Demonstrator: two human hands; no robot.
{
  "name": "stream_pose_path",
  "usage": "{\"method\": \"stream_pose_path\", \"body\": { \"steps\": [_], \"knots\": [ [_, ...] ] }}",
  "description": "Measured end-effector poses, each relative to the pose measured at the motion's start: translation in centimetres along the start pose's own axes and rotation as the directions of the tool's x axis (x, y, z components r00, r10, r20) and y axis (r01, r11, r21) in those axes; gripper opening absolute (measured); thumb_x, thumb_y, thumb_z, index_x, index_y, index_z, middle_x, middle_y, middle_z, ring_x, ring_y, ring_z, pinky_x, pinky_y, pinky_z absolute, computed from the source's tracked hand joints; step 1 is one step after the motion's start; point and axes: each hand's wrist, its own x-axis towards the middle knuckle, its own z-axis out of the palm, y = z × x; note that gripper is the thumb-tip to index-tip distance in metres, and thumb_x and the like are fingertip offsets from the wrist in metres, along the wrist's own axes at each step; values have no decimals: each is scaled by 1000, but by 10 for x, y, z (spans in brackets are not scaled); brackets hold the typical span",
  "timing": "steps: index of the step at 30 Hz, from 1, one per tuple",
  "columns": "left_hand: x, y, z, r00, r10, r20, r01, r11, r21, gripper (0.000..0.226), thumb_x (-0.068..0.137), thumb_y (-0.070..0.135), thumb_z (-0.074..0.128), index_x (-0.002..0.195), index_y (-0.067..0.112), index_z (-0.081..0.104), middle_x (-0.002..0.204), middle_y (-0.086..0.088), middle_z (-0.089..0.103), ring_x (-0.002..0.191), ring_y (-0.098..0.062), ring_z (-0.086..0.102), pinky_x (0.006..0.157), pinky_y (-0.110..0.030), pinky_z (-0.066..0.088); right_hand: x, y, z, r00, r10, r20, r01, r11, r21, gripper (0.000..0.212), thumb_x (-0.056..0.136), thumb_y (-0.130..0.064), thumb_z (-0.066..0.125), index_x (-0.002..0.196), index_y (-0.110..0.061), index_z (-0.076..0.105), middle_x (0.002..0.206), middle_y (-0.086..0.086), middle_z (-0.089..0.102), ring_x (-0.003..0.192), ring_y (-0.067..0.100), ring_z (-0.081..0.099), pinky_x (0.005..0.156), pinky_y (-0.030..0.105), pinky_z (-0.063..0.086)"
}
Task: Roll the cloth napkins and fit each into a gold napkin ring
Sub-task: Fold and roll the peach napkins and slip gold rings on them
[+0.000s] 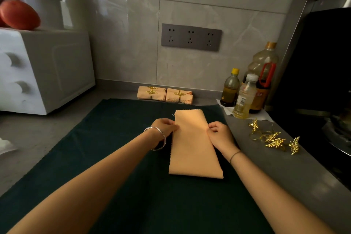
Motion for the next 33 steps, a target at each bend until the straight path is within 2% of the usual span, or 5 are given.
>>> {"method": "stream_pose_path", "body": {
  "steps": [8, 16, 21, 24, 33],
  "knots": [
    [-9, -6, 13, 970, 231, -74, -196, 927, 321, 58, 88, 27, 62, 139, 20, 34, 138, -5, 45, 124, -23, 45, 100, -36, 41, 2, 3, 2, 996, -49, -73, 38, 988, -147, 11, 88, -6, 52, 94, -15, 52, 78, -2, 53, 69, 10, 50, 55, 20, 36],
    [-54, -24, 27, 891, 282, 355, -445, 390, 806, 62, 97, 52, 22, 150, 26, 4, 158, 2, 0, 145, -21, -5, 117, -41, -3, 0, 3, -1, 994, -69, -82, 59, 991, -121, 12, 87, -4, 51, 90, -16, 51, 80, -1, 52, 76, 16, 52, 55, 22, 34],
    [-52, -39, 33, 894, 263, 363, -442, 374, 815, 63, 98, 51, 18, 150, 22, -3, 158, 3, -8, 144, -18, -11, 116, -36, -7, -28, -5, -5, 944, -316, 100, 331, 883, -333, 29, 95, -15, 45, 122, -19, 55, 131, -3, 45, 114, 14, 48, 92, 25, 40],
    [-49, -41, 35, 894, 268, 360, -441, 373, 816, 64, 98, 51, 17, 150, 20, -5, 158, 2, -9, 144, -18, -12, 115, -34, -7, -49, 1, -10, 880, -342, 330, 470, 732, -494, 41, 101, -24, 33, 141, -23, 39, 152, -8, 26, 141, 9, 18, 116, 30, 9],
    [-56, -44, 30, 867, 291, 405, -488, 325, 810, 61, 97, 53, 15, 150, 28, -5, 158, 1, -10, 144, -19, -13, 115, -37, -9, -57, 16, -20, 812, -130, 569, 481, 702, -525, 53, 103, -37, 14, 150, -22, -5, 157, -10, -11, 142, 1, -11, 114, 24, -10]
  ]
}}
